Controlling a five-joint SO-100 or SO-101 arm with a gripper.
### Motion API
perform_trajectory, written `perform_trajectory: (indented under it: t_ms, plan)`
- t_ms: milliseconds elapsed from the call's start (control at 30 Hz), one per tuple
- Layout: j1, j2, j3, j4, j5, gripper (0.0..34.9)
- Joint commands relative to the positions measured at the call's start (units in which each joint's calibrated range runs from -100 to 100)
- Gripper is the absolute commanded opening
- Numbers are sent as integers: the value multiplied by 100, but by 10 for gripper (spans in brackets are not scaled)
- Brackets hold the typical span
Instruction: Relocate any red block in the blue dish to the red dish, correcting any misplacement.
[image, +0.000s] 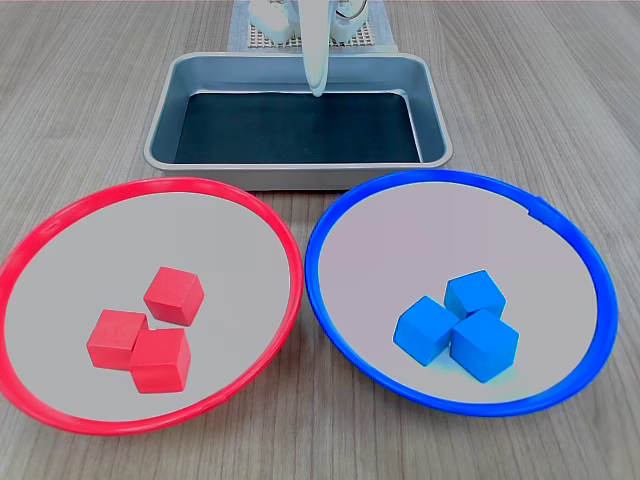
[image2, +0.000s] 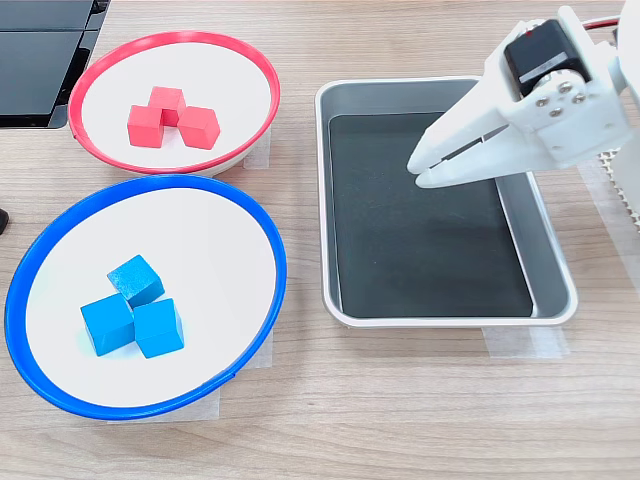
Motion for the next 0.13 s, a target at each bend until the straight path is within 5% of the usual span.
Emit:
perform_trajectory:
  t_ms: [0, 100]
  plan:
    - [-38, -26, -9, -69, -5, 4]
    - [-38, -26, -9, -69, -5, 4]
